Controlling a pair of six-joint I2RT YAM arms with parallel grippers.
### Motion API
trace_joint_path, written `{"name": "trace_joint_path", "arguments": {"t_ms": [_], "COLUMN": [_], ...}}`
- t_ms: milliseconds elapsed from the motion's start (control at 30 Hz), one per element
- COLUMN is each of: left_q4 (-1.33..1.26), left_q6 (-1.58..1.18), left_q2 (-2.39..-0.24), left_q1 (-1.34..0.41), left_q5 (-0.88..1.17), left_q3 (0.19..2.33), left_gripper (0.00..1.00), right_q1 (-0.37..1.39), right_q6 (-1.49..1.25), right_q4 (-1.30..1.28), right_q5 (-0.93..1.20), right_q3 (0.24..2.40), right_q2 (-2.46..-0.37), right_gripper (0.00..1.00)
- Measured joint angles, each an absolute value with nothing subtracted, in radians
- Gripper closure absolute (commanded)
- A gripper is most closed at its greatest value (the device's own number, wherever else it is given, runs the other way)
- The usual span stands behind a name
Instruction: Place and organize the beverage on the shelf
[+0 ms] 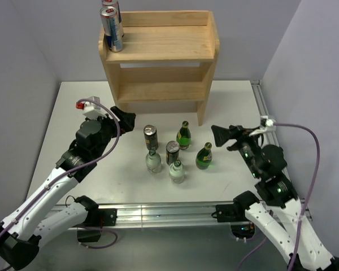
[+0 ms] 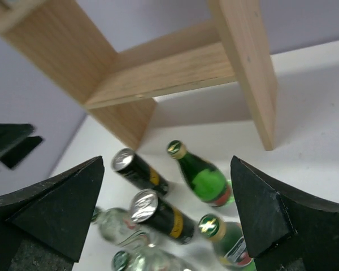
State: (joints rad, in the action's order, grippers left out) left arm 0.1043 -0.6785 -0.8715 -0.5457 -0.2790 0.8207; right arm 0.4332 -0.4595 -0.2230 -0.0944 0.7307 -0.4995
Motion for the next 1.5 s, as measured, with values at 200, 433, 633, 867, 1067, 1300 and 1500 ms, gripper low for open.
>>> {"name": "trace_joint_path", "arguments": {"t_ms": [200,433,633,867,1067,1300,1500], "left_q4": [0.241,0.305,0.289,0.246,0.216,0.164,0.12], "left_q6": [-0.719,-0.745,-0.746,-0.742,-0.741,-0.741,-0.741], "left_q2": [-0.834,-0.775,-0.744,-0.714,-0.663,-0.642,-0.606], "left_q1": [-0.646,-0.709,-0.723,-0.726,-0.728,-0.728,-0.73], "left_q5": [-0.435,-0.498,-0.514,-0.524,-0.537,-0.548,-0.556], "left_q3": [0.793,0.674,0.629,0.576,0.526,0.476,0.406], "left_gripper": [0.01,0.03,0.04,0.05,0.06,0.08,0.09], "right_q1": [0.453,0.561,0.641,0.727,0.847,0.878,0.901], "right_q6": [-0.615,-0.822,-0.935,-1.005,-1.033,-1.021,-0.989], "right_q4": [-0.349,-0.582,-0.662,-0.595,-0.503,-0.355,-0.202], "right_q5": [-0.098,-0.213,-0.31,-0.39,-0.491,-0.592,-0.682], "right_q3": [0.667,0.507,0.479,0.401,0.369,0.367,0.357], "right_q2": [-0.332,-0.372,-0.387,-0.539,-0.717,-0.787,-0.908], "right_gripper": [0.0,0.0,0.0,0.0,0.0,0.0,0.0]}}
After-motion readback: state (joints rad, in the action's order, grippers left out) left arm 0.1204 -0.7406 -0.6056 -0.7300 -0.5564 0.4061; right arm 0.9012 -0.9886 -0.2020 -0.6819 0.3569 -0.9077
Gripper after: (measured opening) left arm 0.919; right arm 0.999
